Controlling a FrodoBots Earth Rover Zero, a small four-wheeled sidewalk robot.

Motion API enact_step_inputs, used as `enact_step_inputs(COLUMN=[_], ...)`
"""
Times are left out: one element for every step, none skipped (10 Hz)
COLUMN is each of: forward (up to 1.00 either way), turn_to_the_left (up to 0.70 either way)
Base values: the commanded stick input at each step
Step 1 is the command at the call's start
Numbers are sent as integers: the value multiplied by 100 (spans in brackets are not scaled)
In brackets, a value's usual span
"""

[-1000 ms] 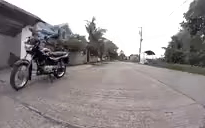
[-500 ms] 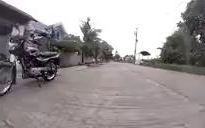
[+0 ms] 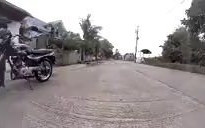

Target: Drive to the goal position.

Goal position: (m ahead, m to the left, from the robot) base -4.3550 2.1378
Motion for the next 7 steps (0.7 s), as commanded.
enact_step_inputs(forward=[70, 70, 70, 70, 70, 70, 70], turn_to_the_left=[0, 0, 0, 0, 0, 27, 27])
